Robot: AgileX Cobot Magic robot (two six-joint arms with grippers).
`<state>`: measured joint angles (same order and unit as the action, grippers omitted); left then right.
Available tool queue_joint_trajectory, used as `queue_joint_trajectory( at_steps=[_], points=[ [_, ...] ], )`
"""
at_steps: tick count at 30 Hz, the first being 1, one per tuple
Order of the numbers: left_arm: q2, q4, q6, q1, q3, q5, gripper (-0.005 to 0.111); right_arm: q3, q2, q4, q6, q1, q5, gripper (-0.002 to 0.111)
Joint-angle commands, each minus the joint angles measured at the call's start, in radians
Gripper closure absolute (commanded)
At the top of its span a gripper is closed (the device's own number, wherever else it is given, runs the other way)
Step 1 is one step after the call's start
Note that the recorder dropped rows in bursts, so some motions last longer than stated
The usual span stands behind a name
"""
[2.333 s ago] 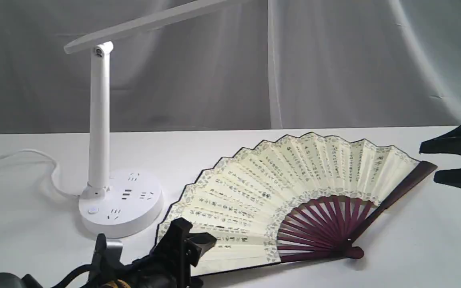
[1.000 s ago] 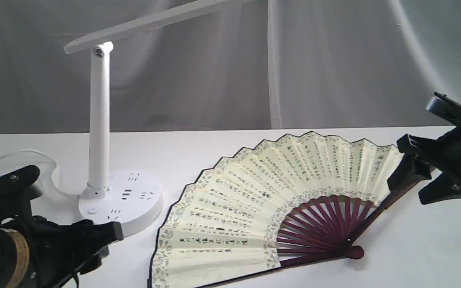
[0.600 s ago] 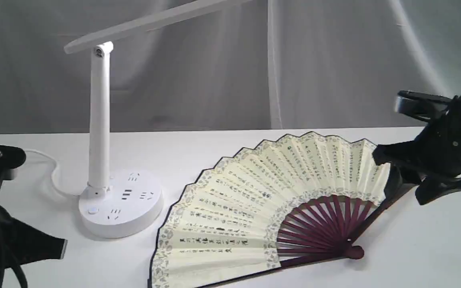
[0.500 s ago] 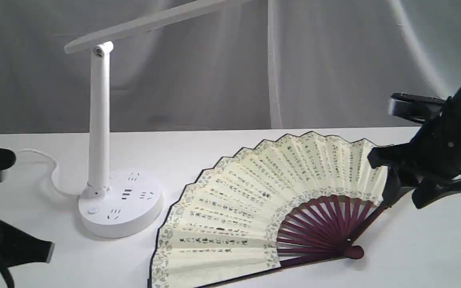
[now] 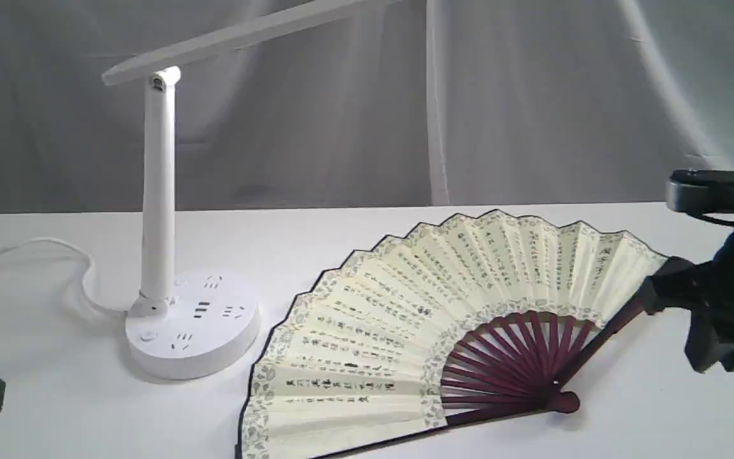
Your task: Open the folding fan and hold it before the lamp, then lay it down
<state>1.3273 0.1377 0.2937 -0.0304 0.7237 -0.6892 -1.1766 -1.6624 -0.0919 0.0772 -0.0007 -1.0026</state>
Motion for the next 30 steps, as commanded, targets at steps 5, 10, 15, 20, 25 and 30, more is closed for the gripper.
queue_joint_trajectory(
  at_steps=[5, 10, 15, 20, 25, 30],
  points=[
    [-0.082, -0.024, -0.041, 0.002, 0.003, -0.023, 0.107, 0.193, 0.23, 0.076, 0.004, 0.002, 0.15, 0.101],
    [-0.17, -0.024, -0.044, 0.002, 0.003, -0.023, 0.107, 0.299, 0.362, 0.092, 0.004, 0.002, 0.215, 0.102],
    [-0.23, -0.024, -0.051, 0.002, 0.003, -0.025, 0.107, 0.375, 0.482, 0.099, 0.004, 0.002, 0.237, 0.102],
    [-0.303, -0.024, -0.117, 0.002, 0.003, -0.026, 0.107, 0.418, 0.604, 0.123, 0.004, 0.002, 0.237, 0.102],
    [-0.382, -0.024, -0.117, 0.002, 0.003, -0.042, 0.107, 0.435, 0.722, 0.128, 0.004, 0.002, 0.225, 0.102],
    [-0.461, -0.024, -0.117, 0.002, 0.003, -0.082, 0.107, 0.435, 0.832, 0.126, 0.004, 0.002, 0.222, 0.102]
  ],
)
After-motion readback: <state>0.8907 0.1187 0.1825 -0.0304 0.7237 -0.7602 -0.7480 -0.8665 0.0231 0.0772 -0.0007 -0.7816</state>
